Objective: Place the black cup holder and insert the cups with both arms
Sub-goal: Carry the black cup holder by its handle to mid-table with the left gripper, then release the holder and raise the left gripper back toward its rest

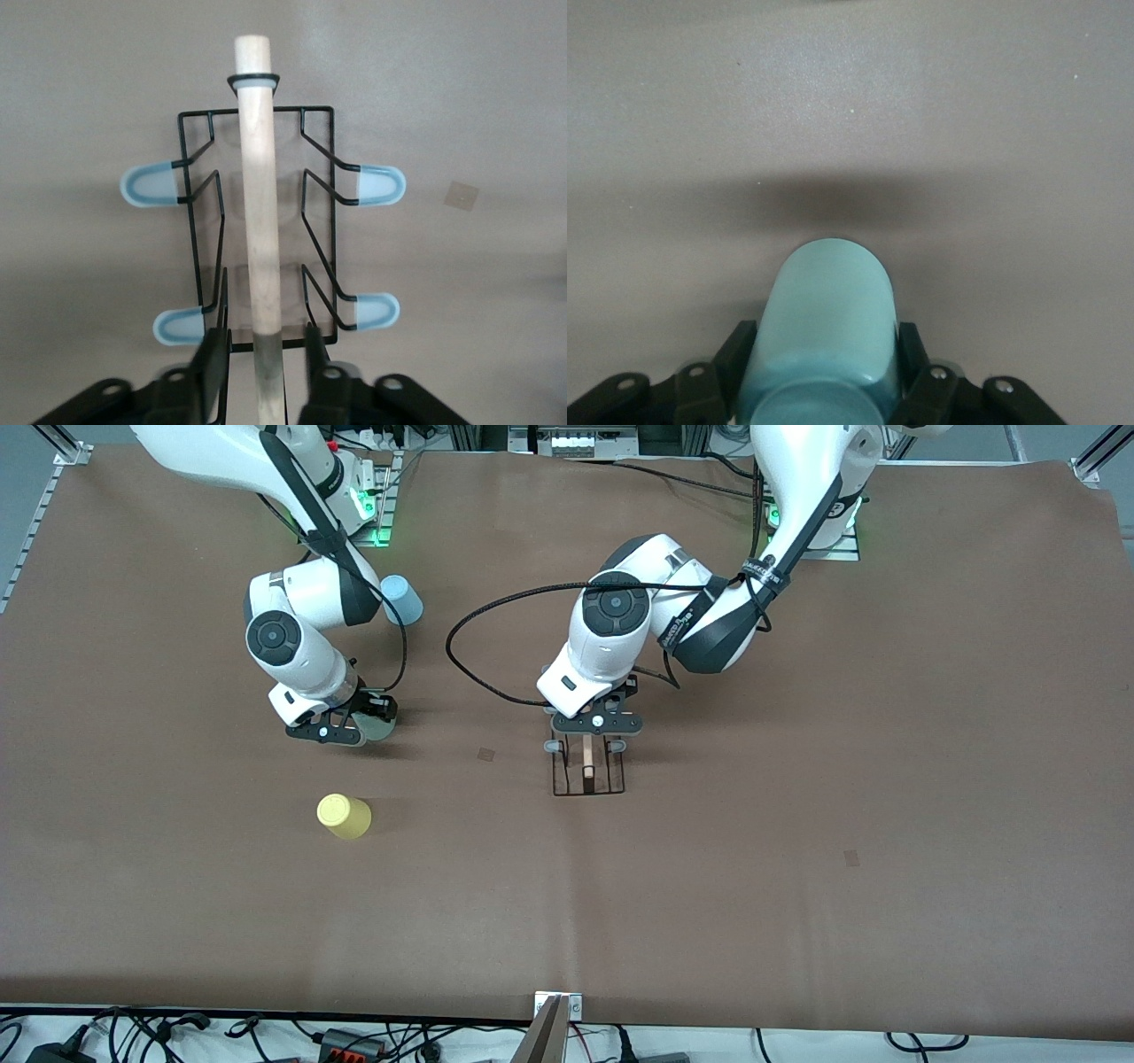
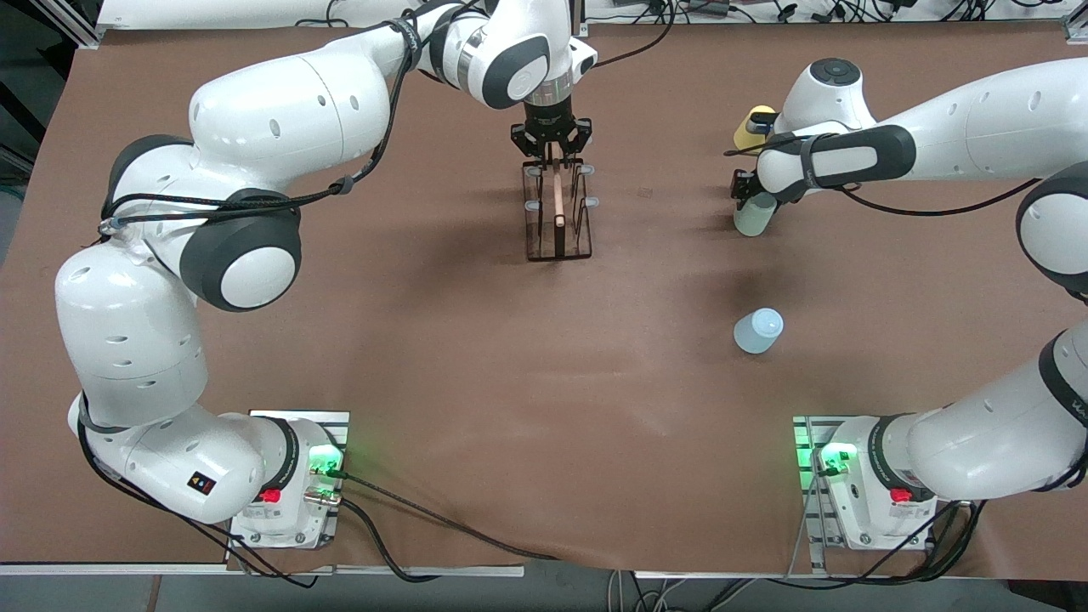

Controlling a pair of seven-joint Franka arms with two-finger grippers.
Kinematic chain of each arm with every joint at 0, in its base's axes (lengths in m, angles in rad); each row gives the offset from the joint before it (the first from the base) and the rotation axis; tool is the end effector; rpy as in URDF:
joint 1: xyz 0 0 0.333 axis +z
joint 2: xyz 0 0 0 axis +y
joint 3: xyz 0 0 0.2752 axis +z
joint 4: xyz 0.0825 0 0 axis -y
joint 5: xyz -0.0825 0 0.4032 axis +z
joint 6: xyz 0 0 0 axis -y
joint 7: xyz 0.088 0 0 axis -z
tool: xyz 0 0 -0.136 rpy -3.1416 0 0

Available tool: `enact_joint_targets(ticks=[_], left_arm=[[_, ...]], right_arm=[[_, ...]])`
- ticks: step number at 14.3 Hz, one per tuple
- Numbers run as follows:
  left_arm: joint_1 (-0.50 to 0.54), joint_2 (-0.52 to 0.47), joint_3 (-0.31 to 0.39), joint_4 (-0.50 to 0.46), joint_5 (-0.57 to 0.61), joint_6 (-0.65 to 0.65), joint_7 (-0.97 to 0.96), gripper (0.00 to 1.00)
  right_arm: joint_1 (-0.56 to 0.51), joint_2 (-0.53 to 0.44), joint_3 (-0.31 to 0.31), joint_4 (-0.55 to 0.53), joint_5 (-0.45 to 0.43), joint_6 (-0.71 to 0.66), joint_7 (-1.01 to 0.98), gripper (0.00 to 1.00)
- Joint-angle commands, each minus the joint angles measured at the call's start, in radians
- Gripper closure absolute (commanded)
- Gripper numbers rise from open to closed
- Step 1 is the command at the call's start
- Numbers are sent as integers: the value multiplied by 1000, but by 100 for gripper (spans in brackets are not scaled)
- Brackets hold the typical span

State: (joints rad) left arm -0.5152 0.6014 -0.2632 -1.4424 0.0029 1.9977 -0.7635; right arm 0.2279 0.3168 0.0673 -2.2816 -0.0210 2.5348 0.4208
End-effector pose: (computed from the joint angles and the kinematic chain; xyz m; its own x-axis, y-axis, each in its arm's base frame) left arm 0.5164 -0.4770 0.2751 0.9924 0.0209 -0.1212 0.0313 -0.9960 0.0842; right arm 0.4992 0.1544 0.1254 0.9920 -0.1107 -0.0613 -0.1099 -0.9938 0.0164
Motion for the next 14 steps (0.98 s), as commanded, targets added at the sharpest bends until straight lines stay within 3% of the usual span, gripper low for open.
enact_joint_targets(ticks=[1, 3, 8, 10, 14], left_arm=[[-2, -9, 9, 26, -11, -25, 9, 0], [35, -70, 16, 33, -11, -84, 73, 0], [245, -215, 22, 36, -7, -325, 349, 0], [338, -257, 22, 36, 38, -375, 398, 0], [536, -319, 24, 39, 55, -392, 779, 0]], right_arm=[[1, -9, -1, -9, 9, 9, -14, 57], [1, -9, -1, -7, 9, 9, -14, 65], [-1, -100, -9, -3, 9, -30, -37, 68], [-2, -159, -11, -3, 10, -82, -36, 68], [20, -281, 0, 52, 28, -304, 16, 69]])
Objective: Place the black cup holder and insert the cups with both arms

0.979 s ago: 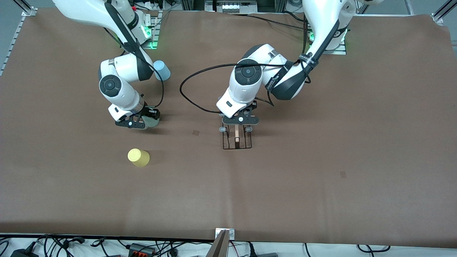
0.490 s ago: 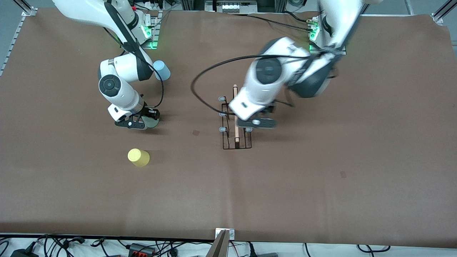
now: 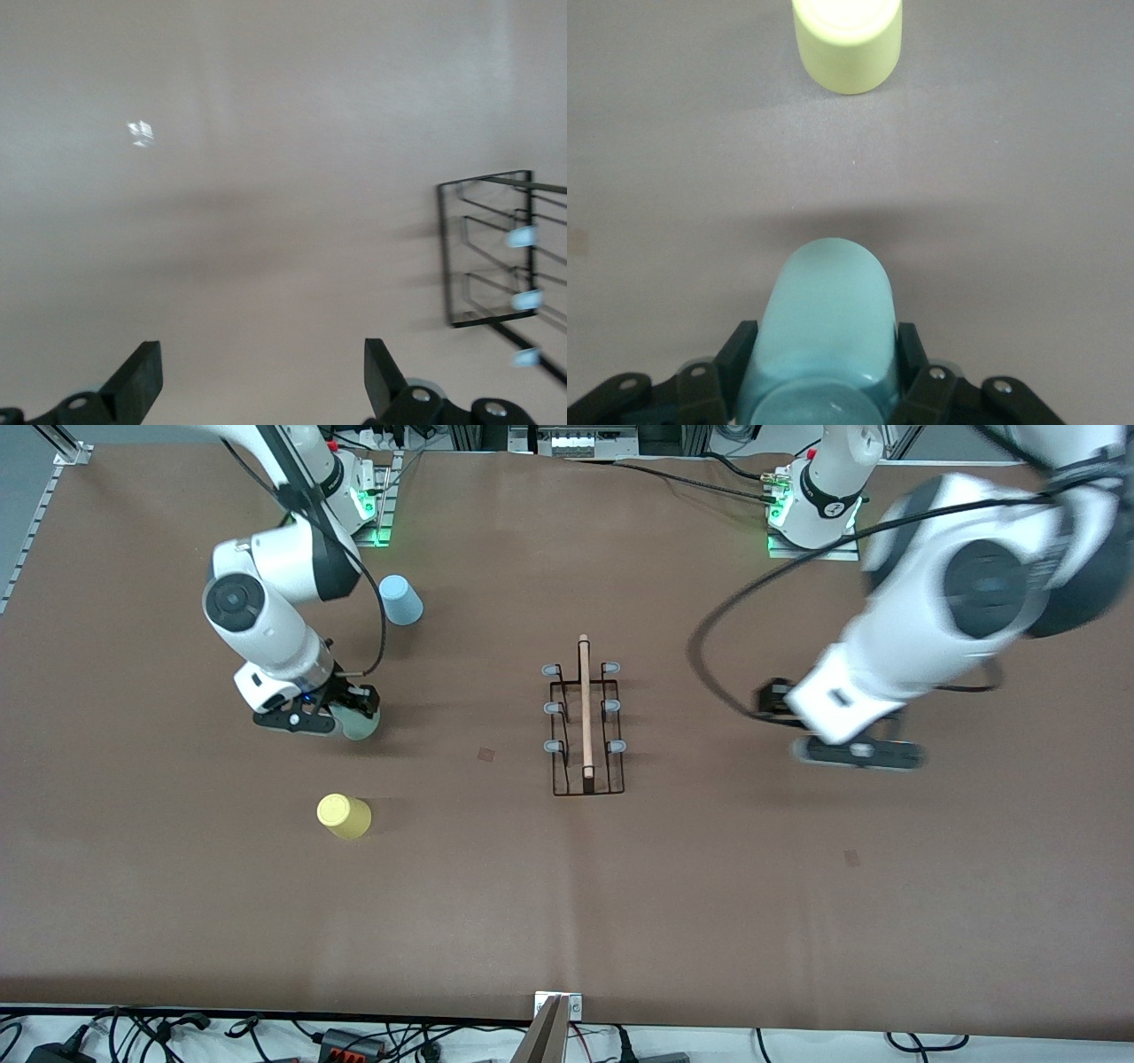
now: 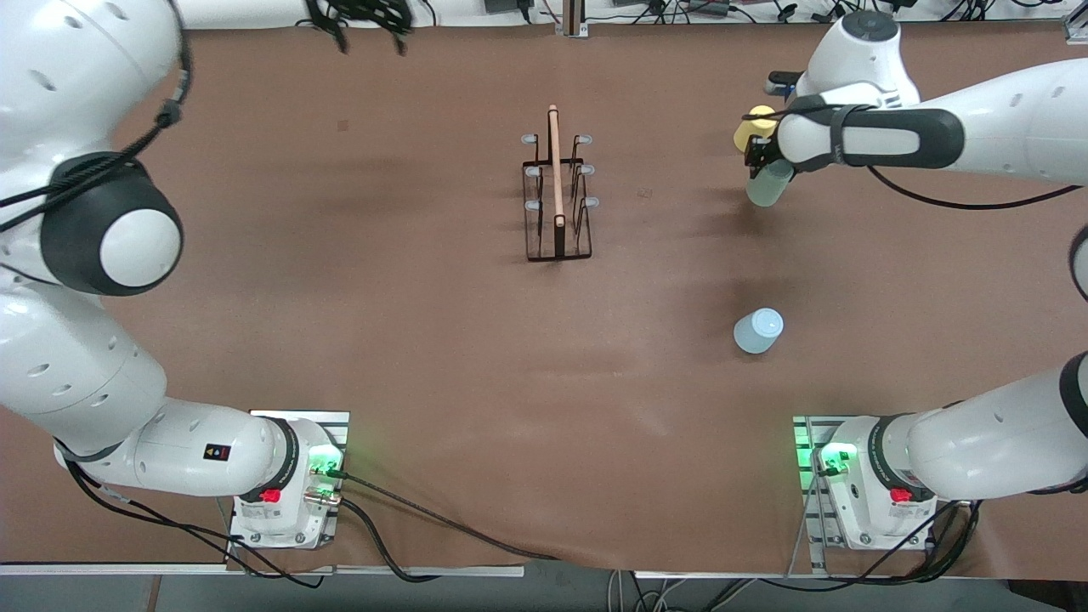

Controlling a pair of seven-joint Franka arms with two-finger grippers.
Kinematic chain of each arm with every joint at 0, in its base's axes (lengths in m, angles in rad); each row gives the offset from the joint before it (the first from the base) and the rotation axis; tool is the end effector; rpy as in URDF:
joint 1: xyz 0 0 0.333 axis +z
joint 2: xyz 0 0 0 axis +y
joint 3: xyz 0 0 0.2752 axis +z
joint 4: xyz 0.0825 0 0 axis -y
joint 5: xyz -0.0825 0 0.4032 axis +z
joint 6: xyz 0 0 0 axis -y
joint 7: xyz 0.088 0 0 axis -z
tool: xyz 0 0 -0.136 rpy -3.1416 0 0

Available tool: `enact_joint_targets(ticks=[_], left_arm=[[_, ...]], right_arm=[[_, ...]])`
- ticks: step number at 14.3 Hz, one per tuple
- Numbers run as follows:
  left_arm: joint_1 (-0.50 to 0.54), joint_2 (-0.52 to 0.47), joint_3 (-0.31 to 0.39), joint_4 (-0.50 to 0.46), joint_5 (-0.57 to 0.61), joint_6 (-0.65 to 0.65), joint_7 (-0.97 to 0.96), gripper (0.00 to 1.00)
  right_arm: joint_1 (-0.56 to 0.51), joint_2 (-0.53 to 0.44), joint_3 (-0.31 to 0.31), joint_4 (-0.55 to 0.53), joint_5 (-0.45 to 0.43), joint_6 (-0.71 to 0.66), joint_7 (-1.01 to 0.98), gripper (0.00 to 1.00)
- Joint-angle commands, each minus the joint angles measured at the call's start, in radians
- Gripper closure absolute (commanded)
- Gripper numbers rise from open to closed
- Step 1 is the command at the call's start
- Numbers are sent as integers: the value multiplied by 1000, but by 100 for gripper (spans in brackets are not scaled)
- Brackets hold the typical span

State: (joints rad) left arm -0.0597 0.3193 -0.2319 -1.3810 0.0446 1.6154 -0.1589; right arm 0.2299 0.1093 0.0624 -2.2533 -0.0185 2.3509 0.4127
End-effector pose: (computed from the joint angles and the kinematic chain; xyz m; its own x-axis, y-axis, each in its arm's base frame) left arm 0.6292 -0.1654 0.4597 0.9886 -0.1277 -0.0800 -0.1269 -0.9918 0.0155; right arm 0.5176 0.1556 0.2317 0.9942 -0.1075 -0.0080 -0.1074 -0.9942 0.0103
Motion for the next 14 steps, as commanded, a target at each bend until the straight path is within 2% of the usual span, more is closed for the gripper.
enact_joint_targets(ticks=[1, 3, 5, 7, 10, 13, 14], left_arm=[[113, -37, -4, -9, 14, -6, 270, 0], [165, -36, -3, 39, 15, -14, 312, 0], [199, -40, -6, 45, 14, -23, 312, 0], [207, -43, -4, 48, 9, -61, 297, 0], [218, -80, -6, 45, 8, -116, 297, 0], [233, -85, -3, 42, 6, -144, 300, 0], [242, -113, -3, 24, 3, -144, 297, 0]], right_arm=[[41, -98, 5, 55, 78, -180, 50, 69], [81, -131, 7, 112, 181, -255, 112, 69], [129, -126, 39, 164, 218, -259, 260, 69], [213, -85, 63, 231, 212, -246, 459, 69], [327, -24, 63, 340, 198, -248, 688, 69], [385, 6, 63, 353, 172, -190, 852, 69], [393, 21, 65, 353, 160, -168, 903, 69]])
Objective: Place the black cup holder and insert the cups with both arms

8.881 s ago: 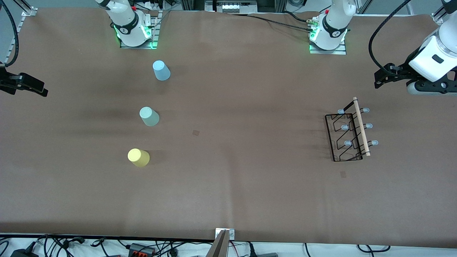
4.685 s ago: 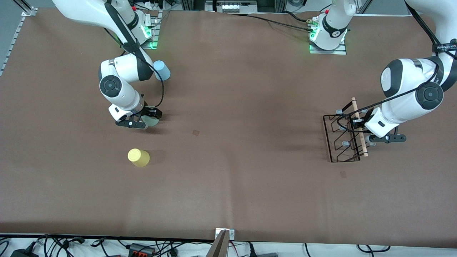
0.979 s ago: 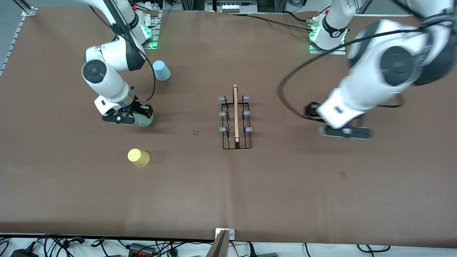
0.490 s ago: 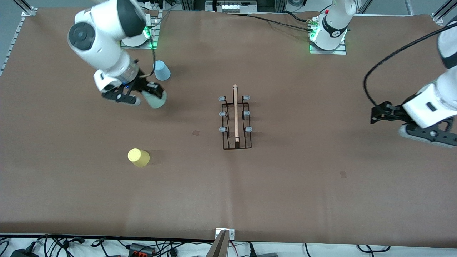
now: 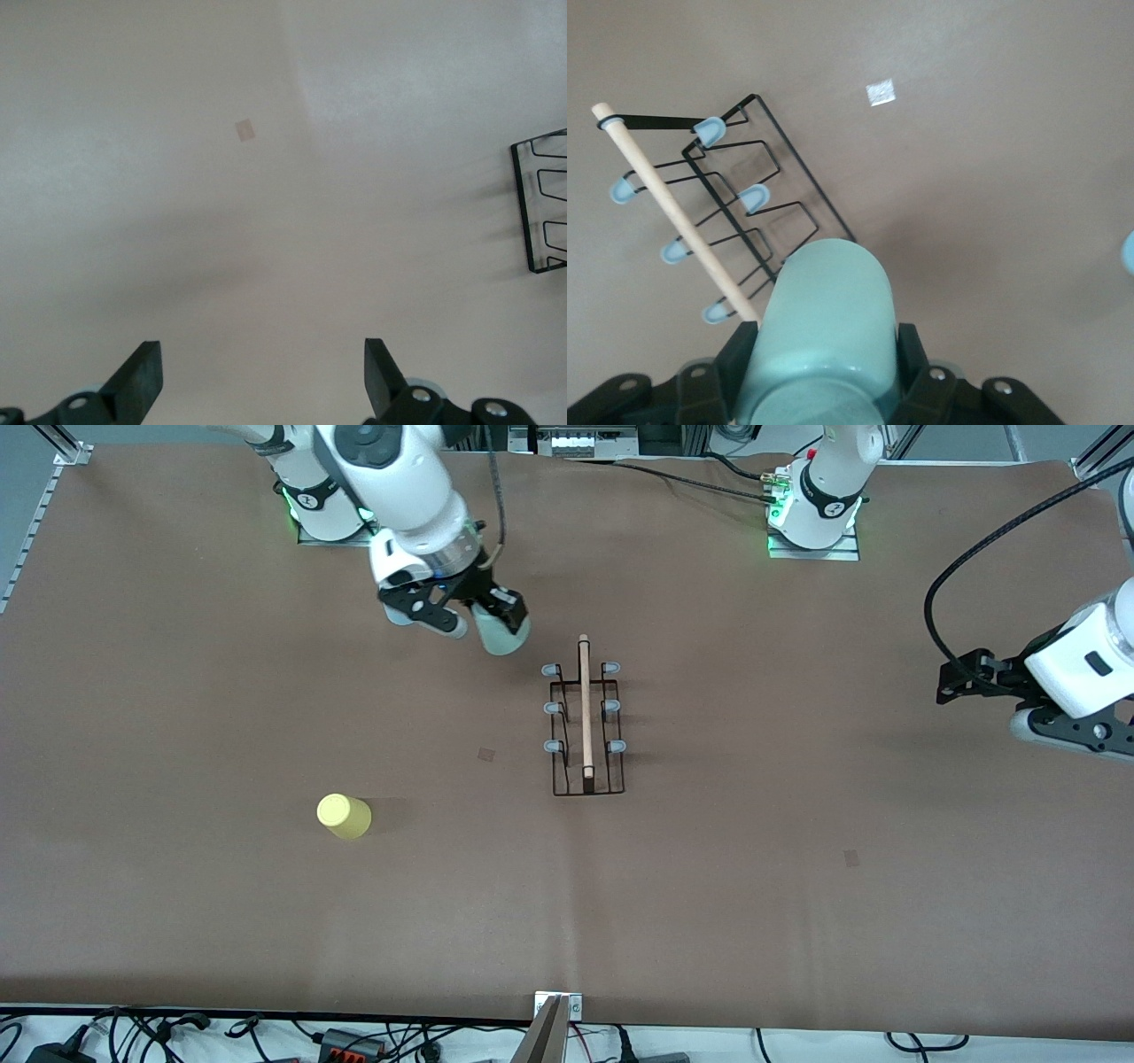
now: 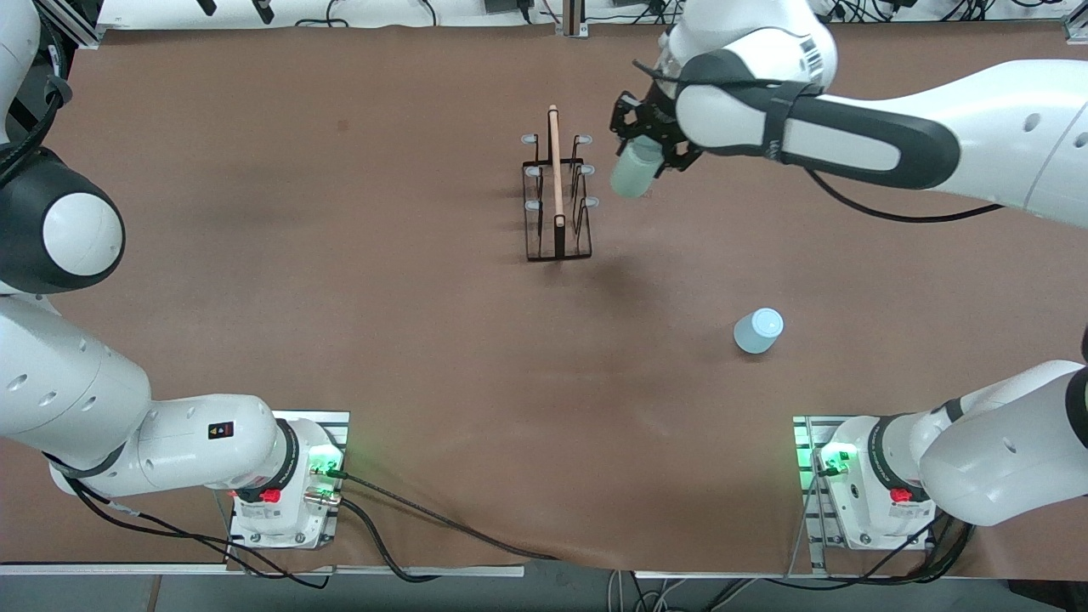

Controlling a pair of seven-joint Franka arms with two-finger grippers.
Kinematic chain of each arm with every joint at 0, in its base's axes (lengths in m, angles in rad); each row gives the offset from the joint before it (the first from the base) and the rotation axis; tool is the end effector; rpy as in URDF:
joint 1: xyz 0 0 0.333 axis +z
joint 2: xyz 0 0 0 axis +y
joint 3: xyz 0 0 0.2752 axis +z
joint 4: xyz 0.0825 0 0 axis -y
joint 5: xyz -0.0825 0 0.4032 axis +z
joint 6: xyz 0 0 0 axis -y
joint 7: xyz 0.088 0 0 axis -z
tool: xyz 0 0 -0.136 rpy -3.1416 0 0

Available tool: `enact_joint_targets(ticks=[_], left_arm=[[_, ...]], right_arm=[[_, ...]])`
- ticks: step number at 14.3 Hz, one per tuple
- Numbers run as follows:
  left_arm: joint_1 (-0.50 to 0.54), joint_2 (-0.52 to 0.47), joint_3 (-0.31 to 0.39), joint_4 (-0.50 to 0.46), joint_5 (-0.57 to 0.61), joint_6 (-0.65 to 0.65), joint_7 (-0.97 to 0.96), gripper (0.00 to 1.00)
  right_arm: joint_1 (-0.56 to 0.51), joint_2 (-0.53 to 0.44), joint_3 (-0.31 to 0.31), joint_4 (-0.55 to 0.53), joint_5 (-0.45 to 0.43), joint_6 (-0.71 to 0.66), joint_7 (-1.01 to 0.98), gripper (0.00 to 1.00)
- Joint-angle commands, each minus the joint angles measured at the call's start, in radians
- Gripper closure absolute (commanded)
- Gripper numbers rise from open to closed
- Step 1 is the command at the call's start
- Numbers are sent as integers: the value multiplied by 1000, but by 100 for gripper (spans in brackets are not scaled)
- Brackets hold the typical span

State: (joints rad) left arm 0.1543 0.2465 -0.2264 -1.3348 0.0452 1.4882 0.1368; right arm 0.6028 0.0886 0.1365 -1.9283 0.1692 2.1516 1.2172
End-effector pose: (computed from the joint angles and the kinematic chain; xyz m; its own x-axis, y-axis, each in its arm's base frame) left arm 0.6248 -0.0243 0.5177 0.9758 -0.2017 -0.0848 -0.2006 -0.9794 0.0214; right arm 0.4452 0.4196 0.3788 0.8459 -0.5220 -0.1097 -0.5334 -0.8274 -0.1758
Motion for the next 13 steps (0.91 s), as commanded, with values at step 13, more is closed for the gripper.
enact_joint_targets(ticks=[13], left_arm=[[-217, -297, 259, -377, -24, 138, -111, 0]], right_arm=[[66, 174, -8, 23, -33, 108, 159, 69]])
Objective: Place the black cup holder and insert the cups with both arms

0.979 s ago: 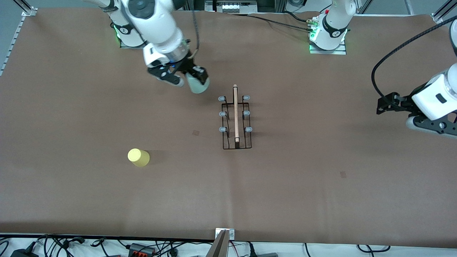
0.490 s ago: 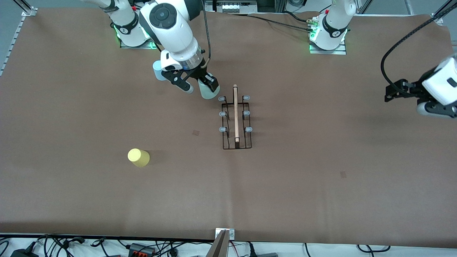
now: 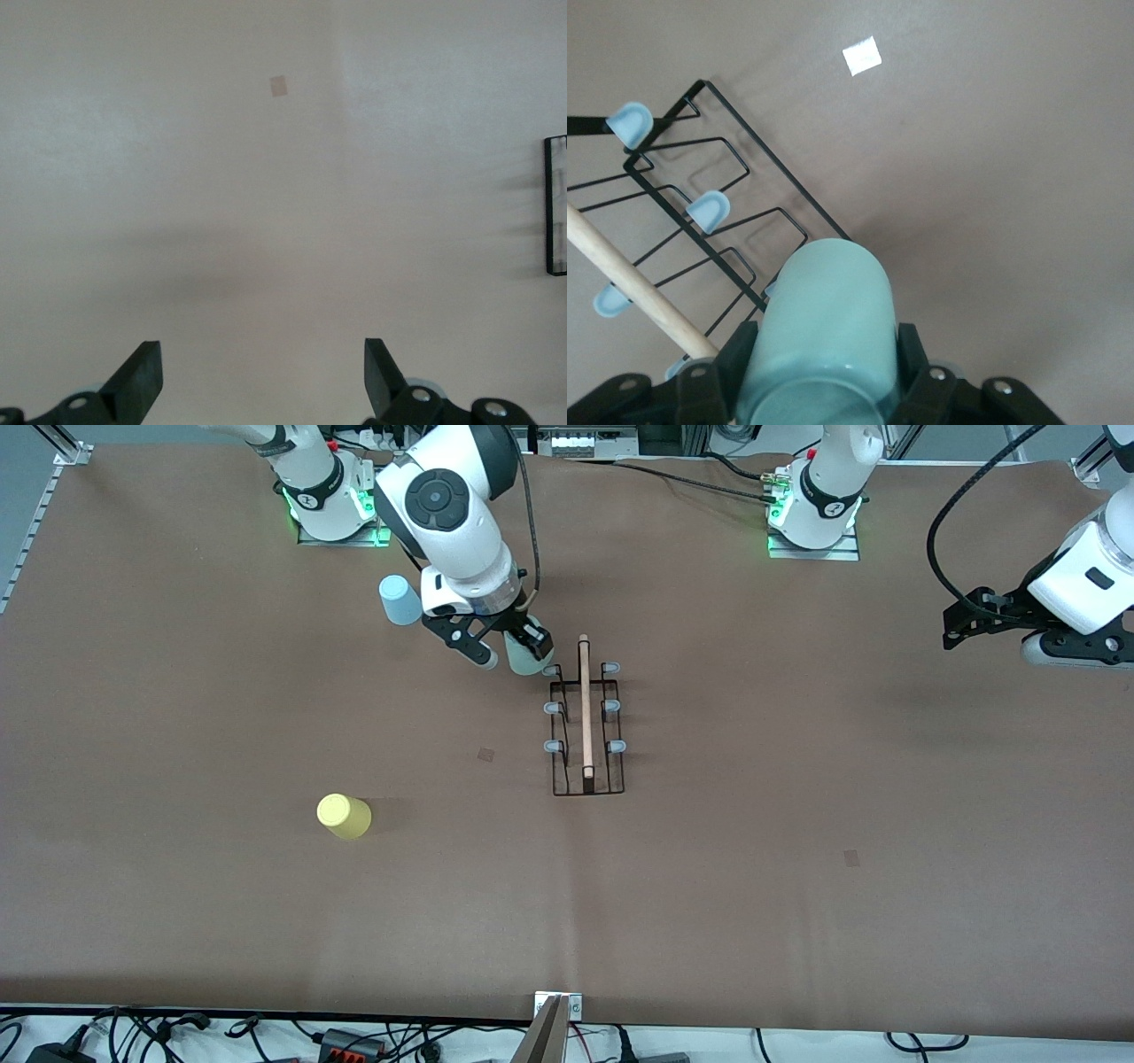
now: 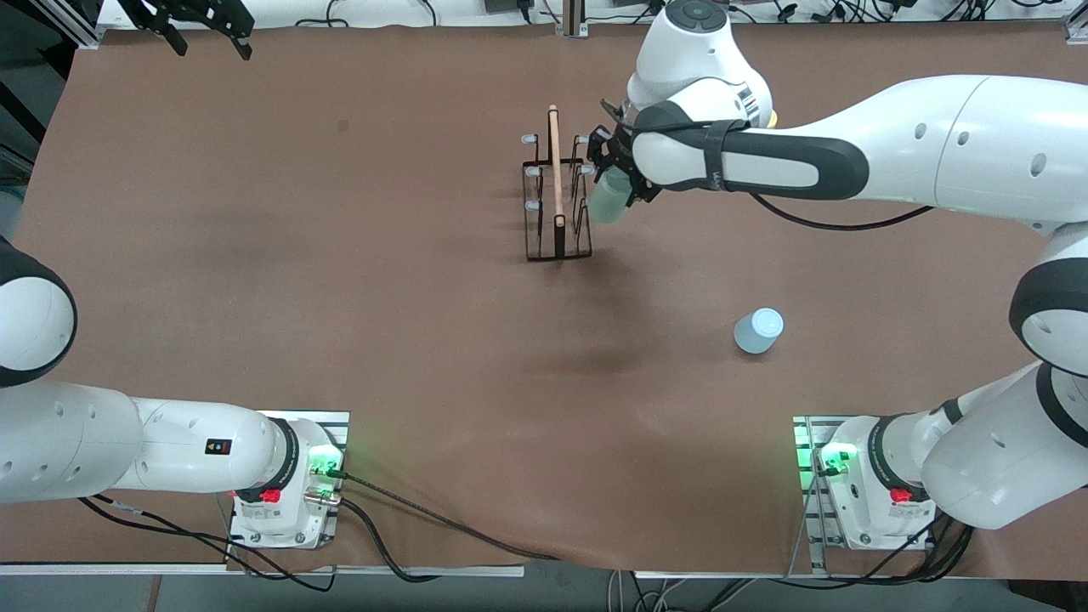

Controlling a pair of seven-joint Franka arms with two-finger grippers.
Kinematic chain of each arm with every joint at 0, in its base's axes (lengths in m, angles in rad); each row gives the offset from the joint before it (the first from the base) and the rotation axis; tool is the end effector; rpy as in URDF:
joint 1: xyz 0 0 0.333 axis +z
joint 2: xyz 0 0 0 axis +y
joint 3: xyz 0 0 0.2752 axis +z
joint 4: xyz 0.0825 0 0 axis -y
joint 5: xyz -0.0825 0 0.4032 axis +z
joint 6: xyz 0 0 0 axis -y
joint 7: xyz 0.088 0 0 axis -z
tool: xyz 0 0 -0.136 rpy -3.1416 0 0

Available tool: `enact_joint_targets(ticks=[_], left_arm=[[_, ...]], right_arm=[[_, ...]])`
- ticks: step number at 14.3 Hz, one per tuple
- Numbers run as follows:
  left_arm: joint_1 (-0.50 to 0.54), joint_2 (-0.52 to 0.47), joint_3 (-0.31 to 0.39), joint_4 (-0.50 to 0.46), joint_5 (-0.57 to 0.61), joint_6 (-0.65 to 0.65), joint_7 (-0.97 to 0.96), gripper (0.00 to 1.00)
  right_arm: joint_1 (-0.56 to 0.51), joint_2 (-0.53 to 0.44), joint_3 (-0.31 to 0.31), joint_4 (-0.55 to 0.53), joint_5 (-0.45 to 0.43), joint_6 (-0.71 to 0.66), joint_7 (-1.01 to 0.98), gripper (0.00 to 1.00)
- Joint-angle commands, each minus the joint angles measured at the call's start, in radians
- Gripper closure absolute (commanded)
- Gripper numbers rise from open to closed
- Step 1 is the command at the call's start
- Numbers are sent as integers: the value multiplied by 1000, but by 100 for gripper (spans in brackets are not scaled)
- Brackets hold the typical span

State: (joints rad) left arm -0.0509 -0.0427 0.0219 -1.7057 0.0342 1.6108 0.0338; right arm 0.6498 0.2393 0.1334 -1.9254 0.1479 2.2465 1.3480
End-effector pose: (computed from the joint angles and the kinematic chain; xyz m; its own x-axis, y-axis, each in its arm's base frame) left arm 0.5605 -0.0116 0.5162 0.9965 -0.0641 -0.0533 -0.0659 -0.9973 -0.0313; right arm 0.4384 0.4454 0.2972 0.7887 -0.6002 -0.1330 -0.6135 -0.7824 -0.1072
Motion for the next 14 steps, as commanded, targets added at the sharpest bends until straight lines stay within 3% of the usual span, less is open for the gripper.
enact_joint_targets(ticks=[1, 3, 14], left_arm=[[-14, -5, 10, 7, -13, 15, -6, 0], [-14, -3, 9, 11, -14, 15, -6, 0], [-12, 0, 9, 15, -14, 11, -8, 0]], right_arm=[[25, 31, -3, 22, -11, 16, 30, 68], [25, 46, 21, 23, -13, 16, 30, 68], [24, 68, 22, 40, -17, 50, 22, 67]])
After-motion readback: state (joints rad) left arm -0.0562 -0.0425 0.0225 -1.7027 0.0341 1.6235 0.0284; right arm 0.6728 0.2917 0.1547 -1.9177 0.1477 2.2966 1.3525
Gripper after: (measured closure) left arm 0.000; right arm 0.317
